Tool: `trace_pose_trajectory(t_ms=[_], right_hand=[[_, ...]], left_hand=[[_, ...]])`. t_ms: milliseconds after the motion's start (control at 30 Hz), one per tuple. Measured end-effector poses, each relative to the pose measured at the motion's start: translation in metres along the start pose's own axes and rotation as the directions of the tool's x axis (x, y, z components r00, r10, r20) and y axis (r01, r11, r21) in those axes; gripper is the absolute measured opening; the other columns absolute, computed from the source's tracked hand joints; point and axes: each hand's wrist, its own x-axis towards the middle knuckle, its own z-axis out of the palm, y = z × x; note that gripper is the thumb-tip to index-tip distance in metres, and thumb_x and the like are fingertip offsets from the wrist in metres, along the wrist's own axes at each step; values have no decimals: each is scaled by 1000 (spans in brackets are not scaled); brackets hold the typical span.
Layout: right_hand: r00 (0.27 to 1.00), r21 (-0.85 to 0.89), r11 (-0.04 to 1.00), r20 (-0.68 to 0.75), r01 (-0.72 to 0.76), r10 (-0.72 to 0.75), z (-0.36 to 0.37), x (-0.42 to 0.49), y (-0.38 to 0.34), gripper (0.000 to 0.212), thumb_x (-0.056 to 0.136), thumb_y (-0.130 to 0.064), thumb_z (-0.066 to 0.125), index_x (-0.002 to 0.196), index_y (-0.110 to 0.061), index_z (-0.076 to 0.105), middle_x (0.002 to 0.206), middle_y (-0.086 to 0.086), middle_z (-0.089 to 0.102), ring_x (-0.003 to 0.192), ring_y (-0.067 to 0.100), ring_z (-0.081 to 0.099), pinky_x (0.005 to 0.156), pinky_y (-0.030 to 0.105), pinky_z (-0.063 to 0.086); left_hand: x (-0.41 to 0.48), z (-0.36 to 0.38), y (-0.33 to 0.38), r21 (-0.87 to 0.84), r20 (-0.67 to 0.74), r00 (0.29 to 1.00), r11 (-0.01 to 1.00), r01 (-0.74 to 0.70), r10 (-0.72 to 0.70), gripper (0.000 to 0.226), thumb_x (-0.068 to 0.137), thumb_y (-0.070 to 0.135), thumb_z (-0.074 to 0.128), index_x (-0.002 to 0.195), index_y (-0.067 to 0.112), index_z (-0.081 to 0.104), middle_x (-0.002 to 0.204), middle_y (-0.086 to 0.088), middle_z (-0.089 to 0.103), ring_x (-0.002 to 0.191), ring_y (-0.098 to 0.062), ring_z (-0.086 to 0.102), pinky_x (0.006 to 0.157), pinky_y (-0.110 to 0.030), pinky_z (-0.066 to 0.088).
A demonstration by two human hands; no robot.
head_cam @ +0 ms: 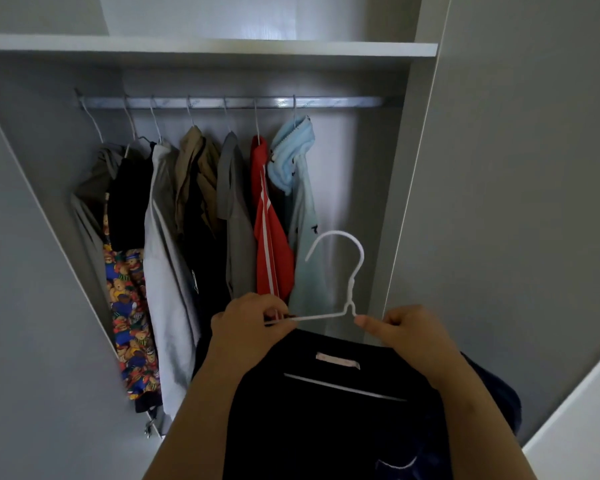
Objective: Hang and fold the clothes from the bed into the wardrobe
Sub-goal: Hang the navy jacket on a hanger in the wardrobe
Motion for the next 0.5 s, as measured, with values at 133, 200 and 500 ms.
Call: trace_pose_trajectory(t_ms=[133,200,500], right_hand=[[984,31,984,34,-174,173,-12,-3,20,54,72,-47,72,46,-14,39,36,-7,33,34,9,31,40,18,27],[973,78,971,51,-227,223,-18,-5,28,56,77,-38,72,36,-15,42,31,-8,37,28,5,31,34,13,27],[901,247,869,38,-428,433,-30,-5,48,27,85,-1,56,59,0,54,44,4,36,32,9,25,29,13,16]], left_hand=[[5,12,5,-92,6,998,994,64,-64,24,85,31,62,70,48,54,90,17,64,94,-9,61,95,-41,44],[9,20,6,-107,6,996,990,90,-90,29,88,25,57,71,49,54,90,17,65,95,-10,61,95,-40,45],[27,50,11,-279,6,993,954,115,-117,24,88,23,59,71,40,60,77,20,63,73,3,59,66,-12,43]])
